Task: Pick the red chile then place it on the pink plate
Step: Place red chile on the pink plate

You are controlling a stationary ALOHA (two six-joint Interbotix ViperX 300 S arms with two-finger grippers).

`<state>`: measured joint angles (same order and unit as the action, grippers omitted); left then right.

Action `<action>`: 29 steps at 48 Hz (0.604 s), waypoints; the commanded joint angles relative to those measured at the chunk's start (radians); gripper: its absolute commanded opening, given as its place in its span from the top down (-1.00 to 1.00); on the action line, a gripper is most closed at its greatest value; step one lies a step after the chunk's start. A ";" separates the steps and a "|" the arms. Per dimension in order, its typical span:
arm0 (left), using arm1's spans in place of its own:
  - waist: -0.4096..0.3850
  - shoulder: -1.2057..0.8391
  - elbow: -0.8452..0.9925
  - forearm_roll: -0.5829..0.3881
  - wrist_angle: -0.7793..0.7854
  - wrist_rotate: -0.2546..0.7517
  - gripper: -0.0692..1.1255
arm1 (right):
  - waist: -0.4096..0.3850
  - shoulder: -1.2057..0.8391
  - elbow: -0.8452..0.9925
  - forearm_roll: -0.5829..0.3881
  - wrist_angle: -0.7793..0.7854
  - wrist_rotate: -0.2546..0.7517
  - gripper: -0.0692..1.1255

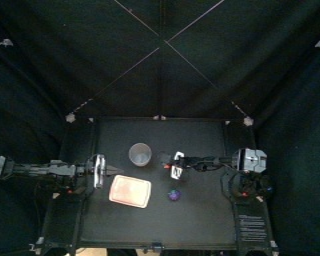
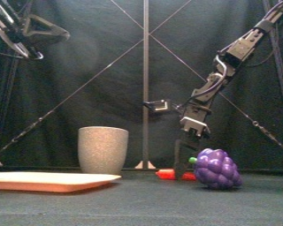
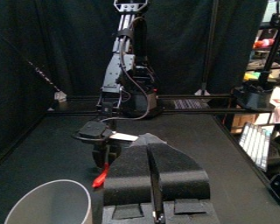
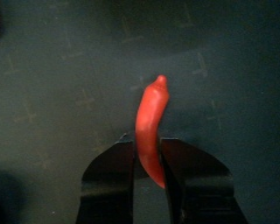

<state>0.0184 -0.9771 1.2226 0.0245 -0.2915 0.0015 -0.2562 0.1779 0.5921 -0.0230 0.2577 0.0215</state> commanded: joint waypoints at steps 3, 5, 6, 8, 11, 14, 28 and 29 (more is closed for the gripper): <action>0.003 0.002 -0.012 0.002 -0.005 0.002 0.95 | 0.029 -0.028 -0.069 0.009 0.005 0.002 0.23; 0.003 0.002 -0.012 0.002 -0.005 0.002 0.95 | 0.051 -0.029 -0.100 0.012 0.011 0.002 0.23; 0.003 0.000 -0.012 0.002 -0.005 0.002 0.95 | 0.061 -0.029 -0.114 0.012 0.014 0.002 0.23; 0.003 0.002 -0.012 0.002 -0.005 0.002 0.95 | 0.081 -0.029 -0.143 0.012 0.020 0.000 0.23; 0.003 0.002 -0.011 0.002 -0.005 0.002 0.95 | 0.115 -0.023 -0.192 0.011 0.028 0.000 0.22; 0.003 0.000 -0.011 0.002 -0.003 0.000 0.95 | 0.150 -0.009 -0.245 0.003 0.031 0.000 0.22; 0.003 -0.005 -0.011 0.000 -0.003 0.000 0.95 | 0.284 0.149 -0.476 -0.064 0.031 0.000 0.22; 0.003 -0.006 -0.011 0.000 -0.003 0.000 0.95 | 0.291 0.161 -0.489 -0.069 0.031 -0.002 0.23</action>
<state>0.0199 -0.9833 1.2241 0.0245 -0.2899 0.0015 0.0123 0.3329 0.1718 -0.0767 0.2915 0.0230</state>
